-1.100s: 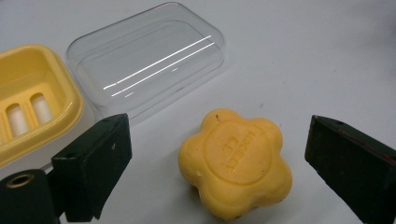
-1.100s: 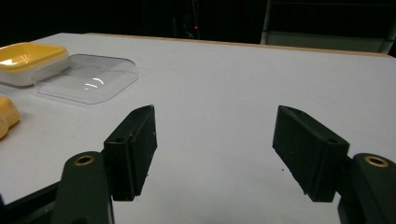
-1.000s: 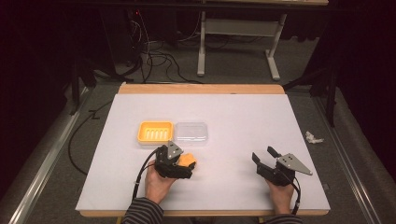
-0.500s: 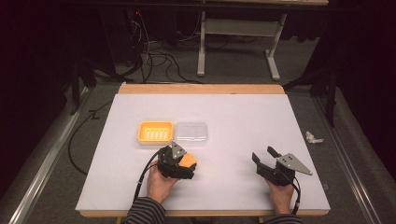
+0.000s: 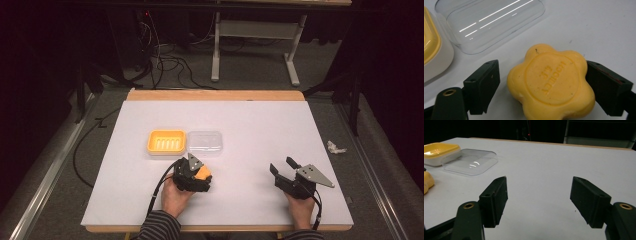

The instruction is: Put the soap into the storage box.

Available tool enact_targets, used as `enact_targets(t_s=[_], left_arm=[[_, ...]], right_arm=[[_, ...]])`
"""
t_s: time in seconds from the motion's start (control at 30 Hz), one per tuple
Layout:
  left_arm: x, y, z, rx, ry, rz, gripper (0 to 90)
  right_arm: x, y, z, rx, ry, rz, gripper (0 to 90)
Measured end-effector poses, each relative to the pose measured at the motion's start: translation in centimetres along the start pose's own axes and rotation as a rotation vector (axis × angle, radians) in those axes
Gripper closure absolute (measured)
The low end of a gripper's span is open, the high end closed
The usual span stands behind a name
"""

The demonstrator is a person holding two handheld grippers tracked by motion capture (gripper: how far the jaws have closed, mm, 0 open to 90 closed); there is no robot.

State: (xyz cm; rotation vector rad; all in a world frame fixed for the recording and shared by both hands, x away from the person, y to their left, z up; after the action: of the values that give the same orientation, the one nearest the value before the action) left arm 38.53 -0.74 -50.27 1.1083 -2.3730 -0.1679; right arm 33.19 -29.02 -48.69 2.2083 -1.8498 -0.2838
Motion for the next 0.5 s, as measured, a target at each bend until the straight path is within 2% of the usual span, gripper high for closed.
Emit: enact_targets(t_s=[0.23, 0.33, 0.5], left_arm=[[0.07, -0.15, 0.27, -0.001, 0.009, 0.003, 19.7], [0.18, -0.07, 0.25, -0.008, 0.016, 0.015, 23.6], [0.11, -0.12, 0.11, -0.02, 0.03, 0.007, 26.5]], right_arm=[[-0.03, 0.01, 0.01, -0.004, -0.006, -0.001, 30.7], [-0.05, 0.01, 0.01, -0.005, -0.007, -0.001, 30.6], [-0.04, 0.02, 0.01, -0.005, -0.008, 0.0, 30.6]])
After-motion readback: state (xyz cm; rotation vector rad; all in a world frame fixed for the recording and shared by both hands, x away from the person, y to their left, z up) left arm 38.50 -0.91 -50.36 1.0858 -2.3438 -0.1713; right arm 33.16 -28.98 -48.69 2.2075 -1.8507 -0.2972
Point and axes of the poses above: each handheld gripper's, and its own axes: y roughly backward along the jaws, z roughly out of its underside, x roughly to its right, the point moved 3 cm from there along -y, roughly forward along the jaws, and after that the axes turned 9 degrees about z, right-handed, at the moved point
